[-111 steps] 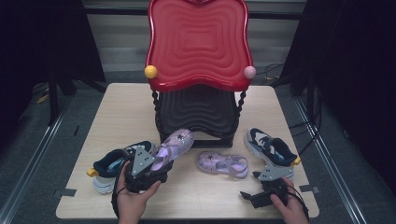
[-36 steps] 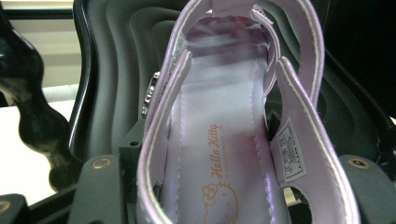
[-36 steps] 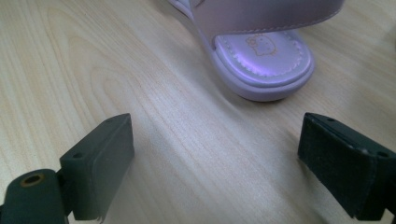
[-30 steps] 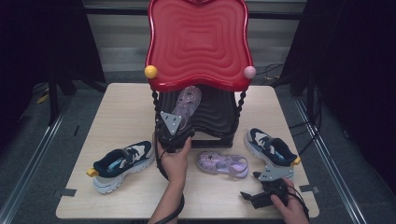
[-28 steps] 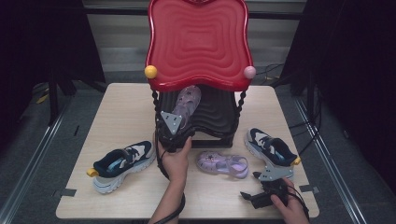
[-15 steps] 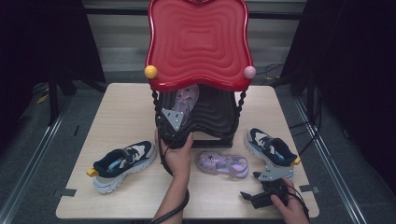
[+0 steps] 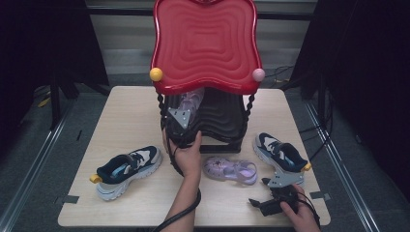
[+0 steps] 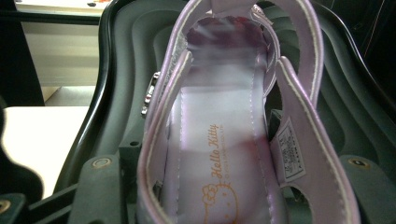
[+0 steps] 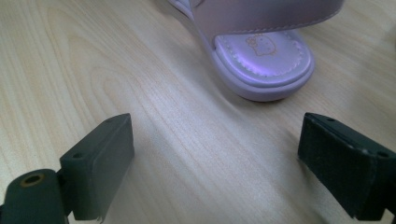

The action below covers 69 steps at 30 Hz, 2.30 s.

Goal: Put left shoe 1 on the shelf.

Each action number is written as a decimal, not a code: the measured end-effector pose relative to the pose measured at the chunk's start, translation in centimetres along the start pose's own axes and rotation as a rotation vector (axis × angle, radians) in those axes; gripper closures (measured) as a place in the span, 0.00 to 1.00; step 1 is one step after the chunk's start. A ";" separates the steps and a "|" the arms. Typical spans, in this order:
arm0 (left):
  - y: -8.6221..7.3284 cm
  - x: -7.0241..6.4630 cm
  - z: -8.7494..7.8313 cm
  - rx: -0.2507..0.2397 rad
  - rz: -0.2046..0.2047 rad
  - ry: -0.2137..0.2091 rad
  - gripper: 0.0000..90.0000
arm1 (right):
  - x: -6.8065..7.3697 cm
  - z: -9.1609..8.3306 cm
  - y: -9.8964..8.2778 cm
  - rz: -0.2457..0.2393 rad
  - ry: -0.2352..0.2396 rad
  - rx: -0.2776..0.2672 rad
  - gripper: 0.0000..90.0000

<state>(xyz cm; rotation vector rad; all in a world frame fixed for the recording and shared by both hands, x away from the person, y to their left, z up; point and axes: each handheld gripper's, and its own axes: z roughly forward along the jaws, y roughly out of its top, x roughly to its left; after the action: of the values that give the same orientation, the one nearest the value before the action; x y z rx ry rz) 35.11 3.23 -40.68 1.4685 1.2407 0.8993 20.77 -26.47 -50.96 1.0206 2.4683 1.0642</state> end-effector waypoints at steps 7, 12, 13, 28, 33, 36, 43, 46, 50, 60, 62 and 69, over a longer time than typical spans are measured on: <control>0.3 -0.5 0.7 -0.002 -0.004 0.017 0.42 | 0.0 0.0 0.0 -0.001 0.000 0.000 0.11; 0.3 -0.9 1.2 -0.009 -0.004 0.026 0.42 | 0.0 0.0 0.0 -0.001 0.000 0.000 0.11; 0.4 -1.0 1.4 -0.003 -0.002 0.032 0.42 | 0.0 0.0 0.0 -0.001 0.000 0.000 0.11; -0.1 -1.4 2.5 0.010 0.007 0.049 0.39 | 0.0 0.0 0.0 -0.002 0.003 0.000 0.11; -0.4 -1.6 2.8 0.058 0.039 0.030 0.35 | 0.0 0.0 0.0 -0.003 0.003 0.000 0.11; -0.7 -1.5 2.9 0.072 0.047 0.016 0.32 | 0.0 0.0 0.0 -0.003 0.004 0.000 0.11; -0.5 -1.2 2.7 0.096 0.079 -0.020 0.30 | 0.0 0.0 0.0 -0.003 0.004 0.000 0.11; -0.4 -1.0 2.5 0.114 0.085 -0.033 0.30 | 0.0 0.0 0.0 -0.003 0.004 0.000 0.11; -0.3 -0.8 2.5 0.125 0.095 -0.034 0.32 | 0.0 0.0 0.0 -0.002 0.004 0.000 0.11; -0.5 -1.0 2.1 0.091 0.077 -0.012 0.41 | 0.0 0.0 0.0 -0.002 0.004 0.000 0.11; -0.4 -1.1 2.0 0.072 0.068 -0.003 0.41 | 0.0 0.0 0.0 -0.003 0.004 0.000 0.11; 0.3 -1.1 2.0 0.016 0.023 0.012 0.42 | 0.0 0.0 0.0 -0.003 0.004 0.000 0.11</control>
<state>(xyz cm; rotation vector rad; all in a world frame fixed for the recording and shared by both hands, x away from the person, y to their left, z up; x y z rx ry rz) 36.87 1.71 -40.87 1.4948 1.2448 0.9174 20.73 -26.46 -50.96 1.0155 2.4719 1.0661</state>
